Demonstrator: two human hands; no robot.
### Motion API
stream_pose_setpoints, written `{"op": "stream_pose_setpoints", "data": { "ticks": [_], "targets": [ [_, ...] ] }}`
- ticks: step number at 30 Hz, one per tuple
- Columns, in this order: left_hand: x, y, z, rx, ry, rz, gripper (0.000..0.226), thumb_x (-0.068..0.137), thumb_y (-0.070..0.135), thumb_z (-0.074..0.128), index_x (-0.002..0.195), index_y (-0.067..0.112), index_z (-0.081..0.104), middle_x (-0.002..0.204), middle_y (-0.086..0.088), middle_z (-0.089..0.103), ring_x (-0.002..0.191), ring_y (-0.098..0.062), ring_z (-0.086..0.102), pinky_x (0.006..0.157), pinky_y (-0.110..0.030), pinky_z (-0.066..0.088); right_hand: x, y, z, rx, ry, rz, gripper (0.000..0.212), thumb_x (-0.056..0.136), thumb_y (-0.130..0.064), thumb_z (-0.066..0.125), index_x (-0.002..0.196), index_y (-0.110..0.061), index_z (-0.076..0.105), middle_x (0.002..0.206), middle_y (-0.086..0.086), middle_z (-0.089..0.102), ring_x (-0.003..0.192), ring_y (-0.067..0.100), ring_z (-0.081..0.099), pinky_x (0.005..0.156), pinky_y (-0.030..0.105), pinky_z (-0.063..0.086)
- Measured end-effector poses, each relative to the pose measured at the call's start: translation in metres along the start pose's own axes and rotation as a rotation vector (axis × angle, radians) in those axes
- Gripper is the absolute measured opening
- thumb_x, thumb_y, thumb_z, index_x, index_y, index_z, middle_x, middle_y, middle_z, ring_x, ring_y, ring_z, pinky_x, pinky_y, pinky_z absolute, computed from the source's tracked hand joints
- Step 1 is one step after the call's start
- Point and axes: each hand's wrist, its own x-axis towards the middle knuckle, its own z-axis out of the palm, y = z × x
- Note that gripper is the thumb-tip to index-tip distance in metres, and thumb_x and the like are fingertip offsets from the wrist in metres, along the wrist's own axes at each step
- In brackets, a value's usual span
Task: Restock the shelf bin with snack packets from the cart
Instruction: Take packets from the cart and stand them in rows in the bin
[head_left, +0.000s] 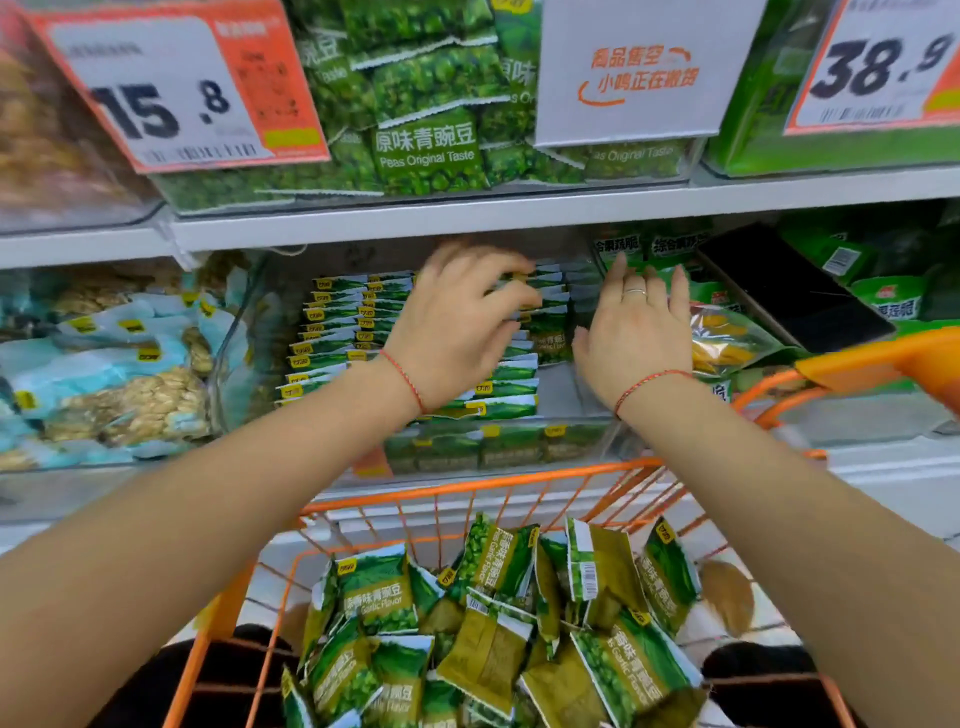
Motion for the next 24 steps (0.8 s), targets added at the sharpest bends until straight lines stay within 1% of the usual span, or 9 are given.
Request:
{"op": "stream_pose_setpoints", "data": {
  "ticks": [4,7,10,12,15,17,20,22,24],
  "targets": [
    [-0.068,0.035,-0.050,-0.109,0.069,0.222,0.019,0.080,0.002,0.063,0.095,0.009,0.072,0.108,-0.008,0.067,0.099,-0.027,0.058,0.095,-0.039,0.039,-0.022,-0.003,-0.025,-0.015,0.012,-0.120,0.072,0.096,-0.041,0.040,0.148,0.002,0.014,0.155,0.019,0.018,0.144,0.031,0.011,0.118,0.044,0.002],
    [-0.122,0.058,-0.058,-0.170,-0.075,0.230,0.016,0.083,0.007,0.060,0.096,0.009,0.070,0.098,-0.005,0.068,0.090,-0.024,0.058,0.079,-0.033,0.044,-0.053,-0.011,-0.041,-0.019,0.068,-0.277,0.056,0.097,-0.034,0.043,0.142,-0.001,0.035,0.150,0.018,0.032,0.142,0.032,0.023,0.116,0.046,0.013],
    [-0.148,0.081,-0.051,-0.190,-0.316,0.027,0.017,0.085,0.017,0.052,0.095,0.016,0.066,0.085,0.000,0.067,0.081,-0.025,0.060,0.070,-0.034,0.050,-0.078,-0.010,-0.057,0.212,0.157,-0.348,0.032,0.096,-0.025,0.045,0.117,-0.008,0.062,0.117,0.011,0.061,0.109,0.031,0.056,0.081,0.039,0.047],
    [-0.149,0.097,-0.044,-0.220,-0.541,-0.249,0.021,0.092,0.022,0.048,0.106,0.020,0.063,0.098,-0.002,0.069,0.092,-0.026,0.062,0.075,-0.034,0.051,-0.095,-0.005,-0.070,0.332,0.095,-0.404,0.027,0.097,-0.028,0.041,0.099,-0.014,0.064,0.086,0.004,0.062,0.077,0.027,0.060,0.055,0.029,0.038],
    [-0.143,0.116,-0.025,-0.179,-0.770,-0.376,0.033,0.093,0.016,0.048,0.125,0.023,0.054,0.125,-0.006,0.059,0.108,-0.028,0.059,0.081,-0.036,0.048,-0.116,0.000,-0.083,0.275,-0.044,-0.522,0.030,0.097,-0.034,0.040,0.072,-0.019,0.049,0.056,-0.004,0.042,0.057,0.023,0.048,0.048,0.027,0.027],
    [-0.137,0.127,-0.014,-0.134,-0.793,-0.271,0.053,0.086,0.000,0.050,0.135,0.022,0.048,0.139,-0.006,0.043,0.115,-0.032,0.053,0.082,-0.040,0.048,-0.128,-0.001,-0.081,0.155,-0.248,-0.513,0.034,0.096,-0.035,0.039,0.070,-0.016,0.050,0.056,-0.003,0.042,0.058,0.022,0.048,0.051,0.027,0.033],
    [-0.136,0.136,0.000,-0.024,-0.860,-0.163,0.054,0.085,0.001,0.055,0.136,0.017,0.046,0.145,-0.010,0.031,0.121,-0.034,0.046,0.086,-0.044,0.048,-0.145,-0.001,-0.061,0.058,-0.574,-0.377,0.032,0.094,-0.027,0.046,0.065,-0.015,0.045,0.064,0.004,0.044,0.070,0.026,0.051,0.061,0.027,0.041],
    [-0.142,0.135,0.006,0.035,-0.875,-0.135,0.051,0.088,0.003,0.054,0.136,0.017,0.046,0.146,-0.013,0.030,0.122,-0.034,0.045,0.088,-0.044,0.047,-0.155,-0.003,-0.046,0.050,-0.705,-0.305,0.020,0.094,-0.026,0.049,0.086,-0.010,0.058,0.090,0.013,0.061,0.094,0.031,0.059,0.075,0.031,0.045],
    [-0.148,0.131,0.008,0.057,-0.848,-0.099,0.046,0.090,0.004,0.052,0.134,0.016,0.048,0.147,-0.013,0.030,0.124,-0.034,0.044,0.087,-0.043,0.046,-0.163,-0.006,-0.030,0.086,-0.778,-0.223,0.033,0.094,-0.035,0.052,0.114,-0.009,0.053,0.118,0.014,0.059,0.110,0.028,0.057,0.084,0.032,0.046]
  ]
}}
